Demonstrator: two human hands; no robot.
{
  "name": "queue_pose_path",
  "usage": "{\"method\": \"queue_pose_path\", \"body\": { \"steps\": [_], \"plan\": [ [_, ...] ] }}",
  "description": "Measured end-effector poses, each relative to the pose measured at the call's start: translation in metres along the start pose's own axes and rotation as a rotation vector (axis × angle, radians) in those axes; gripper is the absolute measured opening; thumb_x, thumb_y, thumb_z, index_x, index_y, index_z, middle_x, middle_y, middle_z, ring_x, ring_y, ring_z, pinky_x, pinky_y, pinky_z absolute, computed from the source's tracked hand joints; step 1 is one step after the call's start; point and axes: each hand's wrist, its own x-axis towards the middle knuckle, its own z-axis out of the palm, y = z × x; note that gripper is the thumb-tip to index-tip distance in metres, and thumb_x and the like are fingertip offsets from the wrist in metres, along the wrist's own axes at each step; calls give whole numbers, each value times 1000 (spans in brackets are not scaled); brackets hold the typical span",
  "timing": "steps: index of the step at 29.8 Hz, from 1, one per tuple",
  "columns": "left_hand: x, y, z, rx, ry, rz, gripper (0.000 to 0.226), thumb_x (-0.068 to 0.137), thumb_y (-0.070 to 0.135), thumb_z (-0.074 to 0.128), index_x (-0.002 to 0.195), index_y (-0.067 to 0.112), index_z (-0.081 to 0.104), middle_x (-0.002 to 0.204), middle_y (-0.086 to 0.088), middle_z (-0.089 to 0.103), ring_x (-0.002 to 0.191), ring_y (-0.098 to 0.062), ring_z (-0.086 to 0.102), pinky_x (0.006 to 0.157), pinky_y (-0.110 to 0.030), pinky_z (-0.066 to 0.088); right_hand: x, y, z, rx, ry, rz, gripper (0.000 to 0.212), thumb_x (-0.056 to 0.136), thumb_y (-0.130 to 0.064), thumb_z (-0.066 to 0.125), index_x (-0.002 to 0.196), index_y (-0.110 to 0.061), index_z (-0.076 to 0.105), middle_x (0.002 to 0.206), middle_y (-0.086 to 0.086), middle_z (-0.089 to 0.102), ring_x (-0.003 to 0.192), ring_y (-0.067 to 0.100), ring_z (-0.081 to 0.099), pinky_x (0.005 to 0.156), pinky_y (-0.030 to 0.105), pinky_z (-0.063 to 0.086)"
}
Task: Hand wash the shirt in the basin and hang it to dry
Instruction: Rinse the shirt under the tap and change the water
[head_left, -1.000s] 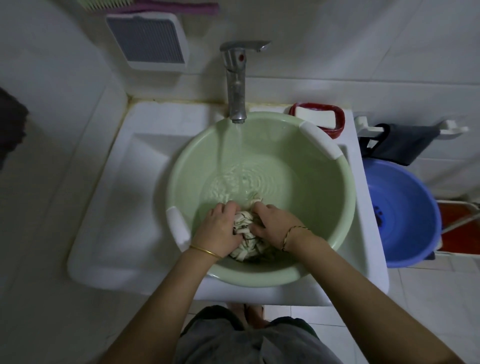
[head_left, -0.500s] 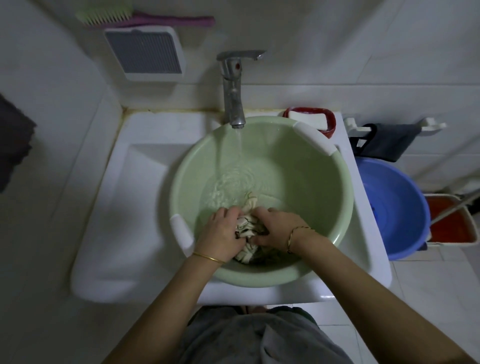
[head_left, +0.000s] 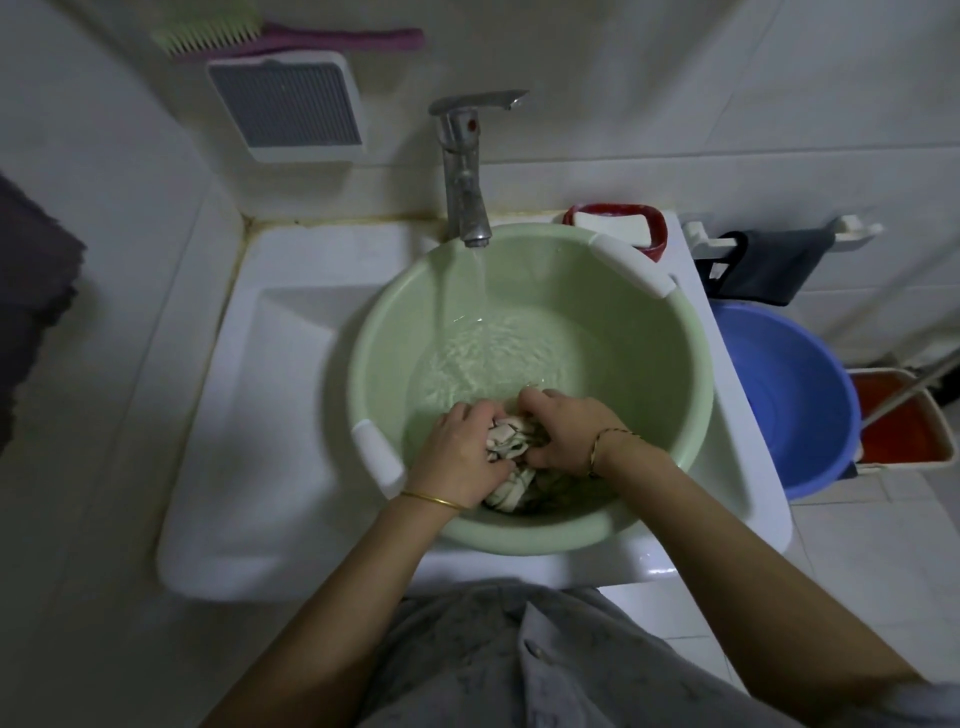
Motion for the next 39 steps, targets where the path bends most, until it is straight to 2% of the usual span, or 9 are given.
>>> {"method": "queue_pose_path", "body": {
  "steps": [11,23,39],
  "plan": [
    [7,-2,4,-9,16,1,52,73,22,71,121,17,53,116,-11,52,110,-31,50,93,-35,40,9,10,3,77,28,9,50,78,-36,68,119,-20,44,117,7,53,101,28,56,75,27,35],
    [15,-2,6,-33,37,13,43,74,18,68,116,16,56,109,-10,55,103,-29,53,84,-31,38,14,16,7,106,31,22,50,79,-39,67,119,-20,44,116,6,52,99,29,56,78,31,39],
    [14,-3,6,-28,28,29,43,76,18,67,117,15,56,109,-12,55,103,-32,53,87,-34,41,14,16,5,124,30,31,50,79,-39,67,119,-17,46,117,9,54,103,28,54,81,31,40]
  ]
}}
